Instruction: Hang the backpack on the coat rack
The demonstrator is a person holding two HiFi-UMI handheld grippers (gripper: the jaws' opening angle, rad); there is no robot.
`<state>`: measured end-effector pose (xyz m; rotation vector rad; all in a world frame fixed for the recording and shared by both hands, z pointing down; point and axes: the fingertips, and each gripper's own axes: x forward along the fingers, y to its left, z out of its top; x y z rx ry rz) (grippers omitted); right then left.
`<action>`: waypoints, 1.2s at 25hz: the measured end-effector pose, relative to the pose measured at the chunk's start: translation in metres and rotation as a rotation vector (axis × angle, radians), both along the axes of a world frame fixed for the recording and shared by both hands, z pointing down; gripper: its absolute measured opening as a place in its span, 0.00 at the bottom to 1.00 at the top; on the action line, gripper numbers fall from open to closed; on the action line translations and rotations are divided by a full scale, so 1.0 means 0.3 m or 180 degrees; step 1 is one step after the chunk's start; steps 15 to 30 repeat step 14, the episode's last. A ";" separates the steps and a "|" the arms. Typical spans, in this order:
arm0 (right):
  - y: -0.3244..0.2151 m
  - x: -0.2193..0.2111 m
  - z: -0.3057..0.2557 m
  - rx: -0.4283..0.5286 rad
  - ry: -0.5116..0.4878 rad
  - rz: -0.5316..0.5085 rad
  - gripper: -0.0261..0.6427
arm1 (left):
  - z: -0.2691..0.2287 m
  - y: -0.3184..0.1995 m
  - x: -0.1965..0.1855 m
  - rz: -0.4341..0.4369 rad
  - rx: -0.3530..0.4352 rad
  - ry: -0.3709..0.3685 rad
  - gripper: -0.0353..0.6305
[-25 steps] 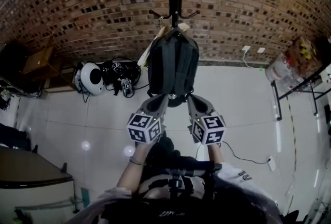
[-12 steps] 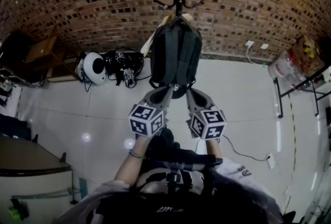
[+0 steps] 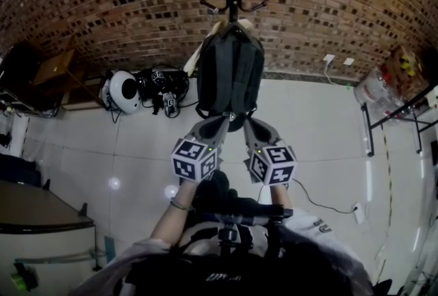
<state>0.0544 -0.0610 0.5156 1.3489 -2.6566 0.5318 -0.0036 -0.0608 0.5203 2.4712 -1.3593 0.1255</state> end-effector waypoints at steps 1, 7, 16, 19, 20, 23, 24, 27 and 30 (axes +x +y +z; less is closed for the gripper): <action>0.000 -0.001 -0.001 0.0006 0.0009 -0.0005 0.05 | 0.002 -0.001 -0.002 -0.0003 0.0002 -0.0001 0.07; -0.007 -0.015 0.008 0.0053 0.0057 -0.0037 0.05 | 0.018 -0.002 -0.026 -0.0058 -0.0005 0.0015 0.07; -0.015 -0.020 -0.005 0.0041 0.0048 -0.0036 0.05 | 0.018 -0.004 -0.040 -0.0079 -0.0052 0.0042 0.07; -0.015 -0.020 -0.005 0.0041 0.0048 -0.0036 0.05 | 0.018 -0.004 -0.040 -0.0079 -0.0052 0.0042 0.07; -0.015 -0.020 -0.005 0.0041 0.0048 -0.0036 0.05 | 0.018 -0.004 -0.040 -0.0079 -0.0052 0.0042 0.07; -0.015 -0.020 -0.005 0.0041 0.0048 -0.0036 0.05 | 0.018 -0.004 -0.040 -0.0079 -0.0052 0.0042 0.07; -0.015 -0.020 -0.005 0.0041 0.0048 -0.0036 0.05 | 0.018 -0.004 -0.040 -0.0079 -0.0052 0.0042 0.07; -0.015 -0.020 -0.005 0.0041 0.0048 -0.0036 0.05 | 0.018 -0.004 -0.040 -0.0079 -0.0052 0.0042 0.07; -0.015 -0.020 -0.005 0.0041 0.0048 -0.0036 0.05 | 0.018 -0.004 -0.040 -0.0079 -0.0052 0.0042 0.07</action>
